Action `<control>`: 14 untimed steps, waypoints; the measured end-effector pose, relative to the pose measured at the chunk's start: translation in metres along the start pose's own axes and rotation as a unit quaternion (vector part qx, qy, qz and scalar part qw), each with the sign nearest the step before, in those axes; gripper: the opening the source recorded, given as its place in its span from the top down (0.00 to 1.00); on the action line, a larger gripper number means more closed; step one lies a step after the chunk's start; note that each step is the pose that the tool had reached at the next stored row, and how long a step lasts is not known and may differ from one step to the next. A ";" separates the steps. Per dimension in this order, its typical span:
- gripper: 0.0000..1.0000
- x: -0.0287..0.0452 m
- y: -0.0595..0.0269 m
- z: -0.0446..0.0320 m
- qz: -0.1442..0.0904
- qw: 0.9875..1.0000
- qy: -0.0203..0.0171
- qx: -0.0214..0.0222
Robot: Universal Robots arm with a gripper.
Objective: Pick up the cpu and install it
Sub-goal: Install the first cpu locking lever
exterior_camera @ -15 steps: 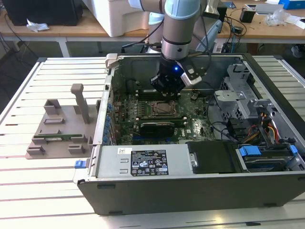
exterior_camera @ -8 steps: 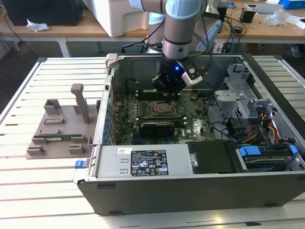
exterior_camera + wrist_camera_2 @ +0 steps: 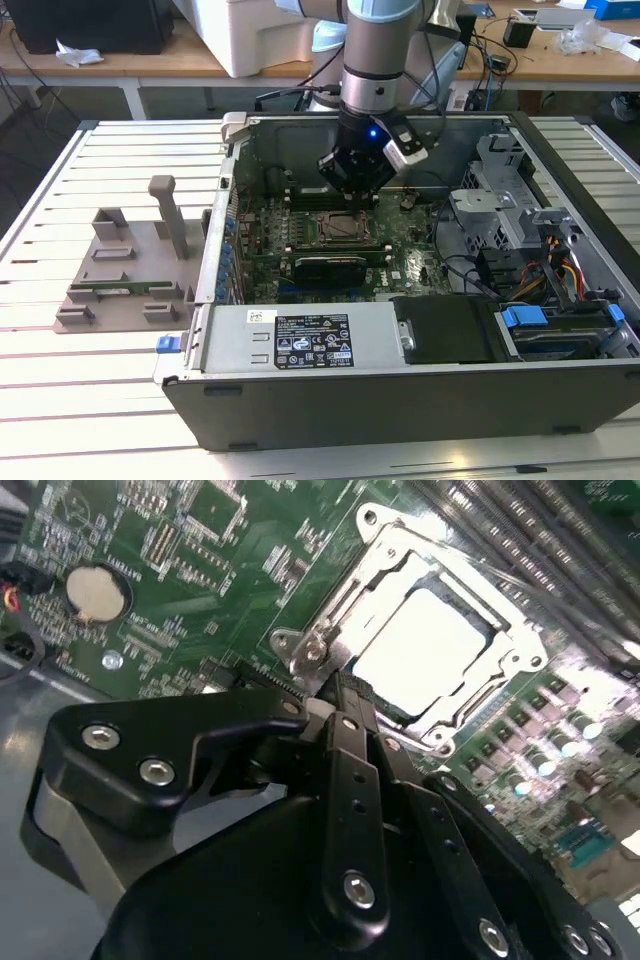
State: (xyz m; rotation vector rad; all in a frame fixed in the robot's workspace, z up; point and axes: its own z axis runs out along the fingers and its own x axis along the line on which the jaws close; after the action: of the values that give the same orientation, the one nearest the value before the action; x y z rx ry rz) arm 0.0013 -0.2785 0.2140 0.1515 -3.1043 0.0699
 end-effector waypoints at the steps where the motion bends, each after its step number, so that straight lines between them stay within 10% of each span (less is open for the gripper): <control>1: 0.89 0.0008 -0.0038 0.0002 0.000 1.000 0.000 0.003; 10: 0.89 0.0045 -0.0280 0.0000 0.000 1.000 0.000 0.003; 14: 0.89 0.0050 -0.0287 -0.0167 0.000 1.000 0.000 0.003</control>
State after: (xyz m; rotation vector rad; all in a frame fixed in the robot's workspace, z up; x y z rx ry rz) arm -0.0004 -0.3068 0.2321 0.1512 -3.1043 0.0798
